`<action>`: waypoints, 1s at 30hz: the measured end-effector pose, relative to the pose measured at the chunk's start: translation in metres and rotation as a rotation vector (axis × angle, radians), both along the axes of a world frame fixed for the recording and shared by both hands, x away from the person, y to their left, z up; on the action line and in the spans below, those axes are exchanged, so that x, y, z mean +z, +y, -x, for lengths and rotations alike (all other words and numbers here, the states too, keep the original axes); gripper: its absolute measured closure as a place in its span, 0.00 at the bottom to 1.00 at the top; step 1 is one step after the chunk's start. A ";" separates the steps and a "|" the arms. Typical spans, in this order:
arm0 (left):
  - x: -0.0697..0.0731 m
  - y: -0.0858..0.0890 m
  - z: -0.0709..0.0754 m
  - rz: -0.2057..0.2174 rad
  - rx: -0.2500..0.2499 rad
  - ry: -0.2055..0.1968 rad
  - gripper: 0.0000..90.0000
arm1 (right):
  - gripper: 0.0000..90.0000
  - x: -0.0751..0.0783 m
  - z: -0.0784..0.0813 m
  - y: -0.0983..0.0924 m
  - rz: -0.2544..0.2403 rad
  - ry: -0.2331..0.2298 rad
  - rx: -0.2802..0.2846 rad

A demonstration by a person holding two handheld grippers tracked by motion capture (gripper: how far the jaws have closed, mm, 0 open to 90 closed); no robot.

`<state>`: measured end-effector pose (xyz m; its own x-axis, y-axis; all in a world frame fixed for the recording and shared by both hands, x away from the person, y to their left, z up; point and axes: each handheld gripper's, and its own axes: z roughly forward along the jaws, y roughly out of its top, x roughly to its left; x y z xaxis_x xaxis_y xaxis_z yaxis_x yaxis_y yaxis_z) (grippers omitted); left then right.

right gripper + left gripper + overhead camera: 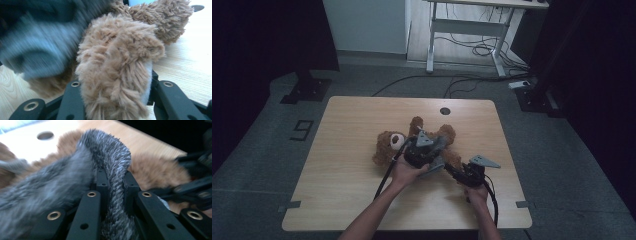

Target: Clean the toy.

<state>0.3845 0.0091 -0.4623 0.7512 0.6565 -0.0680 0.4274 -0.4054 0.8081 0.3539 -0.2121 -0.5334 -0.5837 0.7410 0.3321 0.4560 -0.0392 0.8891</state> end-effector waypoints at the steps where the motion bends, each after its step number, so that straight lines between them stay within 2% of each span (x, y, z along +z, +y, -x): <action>1: -0.003 0.001 -0.001 0.014 0.005 0.008 0.88 | 0.67 0.001 0.001 0.000 -0.016 -0.002 0.002; 3: -0.003 0.005 -0.001 0.029 0.003 0.024 0.88 | 0.67 0.002 0.001 -0.001 -0.007 -0.006 0.001; 8: -0.005 0.015 0.006 0.011 0.017 0.014 0.88 | 0.67 0.002 0.001 -0.001 -0.002 -0.004 0.005; 12: -0.008 0.035 0.008 0.024 0.034 0.019 0.88 | 0.67 0.001 0.000 -0.002 -0.001 -0.002 0.011; 16: -0.008 0.057 0.010 0.014 0.077 0.008 0.88 | 0.68 0.000 -0.001 -0.003 -0.016 0.004 0.016; 19: -0.009 0.081 0.009 -0.002 0.138 0.000 0.88 | 0.68 0.000 -0.001 -0.004 -0.015 0.003 0.018; 22: -0.011 0.105 0.008 0.060 0.154 0.039 0.88 | 0.68 -0.001 -0.001 -0.004 -0.014 0.003 0.025; 23: -0.011 0.111 0.010 0.071 0.158 0.039 0.88 | 0.68 -0.001 -0.001 -0.004 -0.013 0.003 0.028; 27: -0.007 0.124 0.017 0.084 0.171 0.026 0.88 | 0.67 -0.001 -0.001 -0.004 -0.014 0.004 0.028; 30: -0.006 0.126 0.019 0.095 0.168 0.022 0.88 | 0.68 -0.001 -0.001 -0.004 -0.018 0.004 0.028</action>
